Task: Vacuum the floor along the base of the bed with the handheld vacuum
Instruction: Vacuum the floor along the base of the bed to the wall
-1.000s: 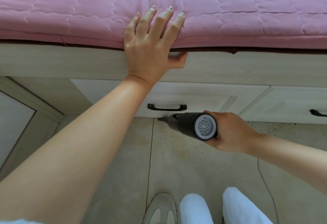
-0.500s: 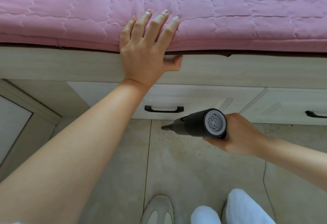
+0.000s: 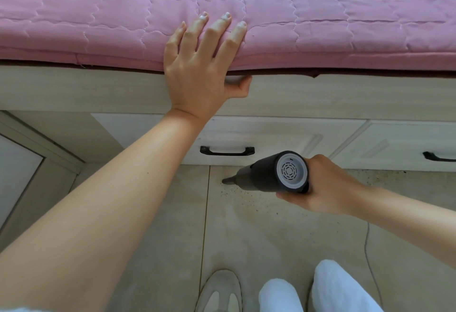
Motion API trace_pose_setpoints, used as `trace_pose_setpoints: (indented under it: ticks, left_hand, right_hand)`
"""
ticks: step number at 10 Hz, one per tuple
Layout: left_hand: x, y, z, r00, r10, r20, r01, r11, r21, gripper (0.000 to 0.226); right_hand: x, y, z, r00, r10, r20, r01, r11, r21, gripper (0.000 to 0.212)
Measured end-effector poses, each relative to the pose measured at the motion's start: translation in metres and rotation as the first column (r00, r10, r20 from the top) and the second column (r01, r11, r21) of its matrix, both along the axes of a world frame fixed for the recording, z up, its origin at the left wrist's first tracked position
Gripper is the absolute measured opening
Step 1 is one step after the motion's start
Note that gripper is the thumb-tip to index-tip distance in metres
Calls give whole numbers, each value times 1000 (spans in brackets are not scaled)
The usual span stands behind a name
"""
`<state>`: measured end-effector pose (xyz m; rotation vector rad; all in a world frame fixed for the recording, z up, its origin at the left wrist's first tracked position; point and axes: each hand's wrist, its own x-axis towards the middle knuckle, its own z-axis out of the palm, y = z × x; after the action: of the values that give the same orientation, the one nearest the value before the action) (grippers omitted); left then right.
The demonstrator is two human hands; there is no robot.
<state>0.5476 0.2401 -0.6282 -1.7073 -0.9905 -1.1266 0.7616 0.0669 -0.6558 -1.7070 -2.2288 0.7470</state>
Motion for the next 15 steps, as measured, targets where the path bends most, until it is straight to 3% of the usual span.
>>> trace_pose_setpoints:
  ticks: [2,5,8,11,15]
  left_hand:
    - [0,0,-1,1000,-4,1,4,1000,-15,67]
    - [1,-1,-1,1000,-7,7,7,1000,-15,66]
    - [0,0,1,1000,-4,8,4,1000,-24,67]
    - [0,-1,0,1000,-9,8,9,999,-32,66]
    - [0,-1,0,1000,-8,12,9,999,-32,66]
  right_hand:
    - [6,-3,3,997,-16,-81,8,996,-93,30]
    - [2,5,3,999,-16,39,16,1000,-9,26]
    - [-9,14,3,997,66,43,-66,998,-6,46]
    - [4,11,10,995,91,-33,-93,994,-56,30]
    - [1,16,2,997,74,2,-74,997,17,37]
